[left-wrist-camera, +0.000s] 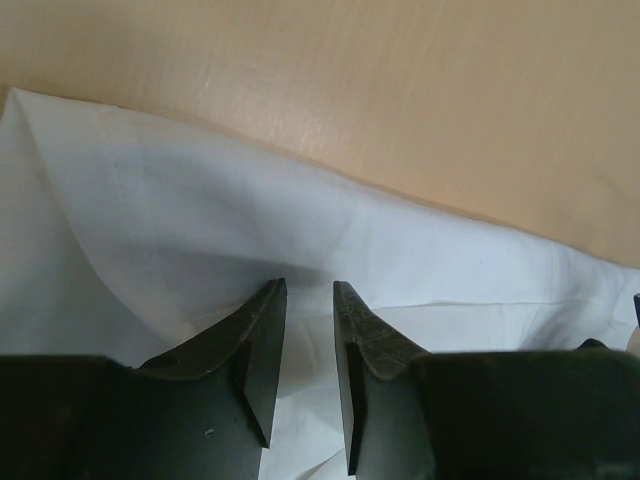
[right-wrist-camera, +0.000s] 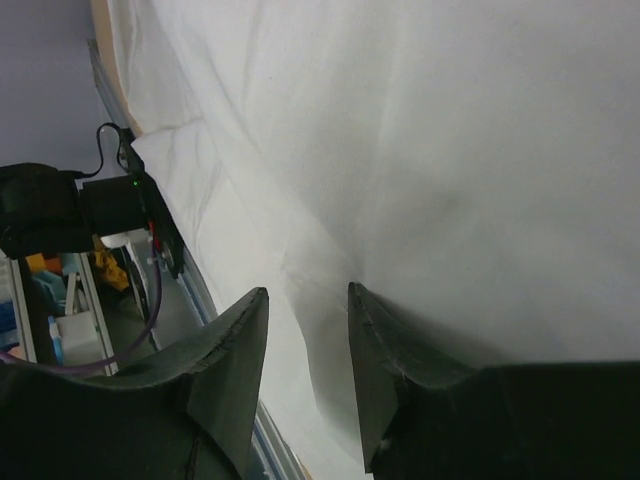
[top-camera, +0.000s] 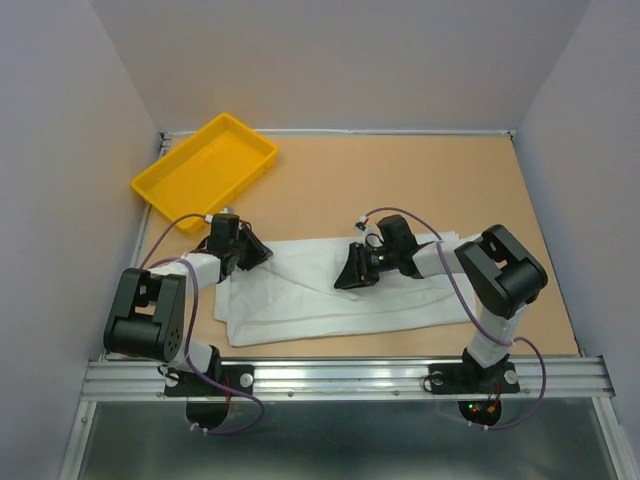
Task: Fold and stack the long sleeve shirts
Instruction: Fold the shirt
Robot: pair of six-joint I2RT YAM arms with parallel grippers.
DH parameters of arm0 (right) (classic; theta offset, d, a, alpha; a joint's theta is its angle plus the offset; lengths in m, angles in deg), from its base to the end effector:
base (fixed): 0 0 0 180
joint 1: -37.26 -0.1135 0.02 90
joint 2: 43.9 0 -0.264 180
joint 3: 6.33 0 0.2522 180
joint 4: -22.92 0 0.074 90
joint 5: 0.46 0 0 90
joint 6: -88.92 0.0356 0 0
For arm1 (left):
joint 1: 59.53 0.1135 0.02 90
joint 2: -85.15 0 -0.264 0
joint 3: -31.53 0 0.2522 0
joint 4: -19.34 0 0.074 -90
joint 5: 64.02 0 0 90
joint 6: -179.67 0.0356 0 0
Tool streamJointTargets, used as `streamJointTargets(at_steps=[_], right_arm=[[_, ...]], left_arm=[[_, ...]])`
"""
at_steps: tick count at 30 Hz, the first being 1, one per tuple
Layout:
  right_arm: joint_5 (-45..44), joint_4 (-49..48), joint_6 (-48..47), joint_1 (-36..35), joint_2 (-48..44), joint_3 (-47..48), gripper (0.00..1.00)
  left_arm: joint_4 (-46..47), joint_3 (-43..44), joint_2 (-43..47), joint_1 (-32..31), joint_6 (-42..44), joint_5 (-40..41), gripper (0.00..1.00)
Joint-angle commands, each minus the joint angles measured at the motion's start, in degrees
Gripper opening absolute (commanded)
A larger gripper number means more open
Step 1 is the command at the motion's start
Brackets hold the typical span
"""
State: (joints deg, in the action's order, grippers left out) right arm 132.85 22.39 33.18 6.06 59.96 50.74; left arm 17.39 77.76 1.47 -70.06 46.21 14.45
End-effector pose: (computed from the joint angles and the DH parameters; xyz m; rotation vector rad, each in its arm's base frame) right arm 0.2653 0.1892 0.1138 -0.3369 2.5506 1.4000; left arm 0.2694 -0.0573 0.1534 -0.5571 2.2795 -0.7138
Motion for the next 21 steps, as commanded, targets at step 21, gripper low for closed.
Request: streamJointTargets(at_steps=[21], right_arm=[[-9.21,6.11,-2.27,2.46,-4.81,11.71,0.33]], left_arm=[[-5.14,11.82,8.02,-12.66,8.48,-9.19,0.65]])
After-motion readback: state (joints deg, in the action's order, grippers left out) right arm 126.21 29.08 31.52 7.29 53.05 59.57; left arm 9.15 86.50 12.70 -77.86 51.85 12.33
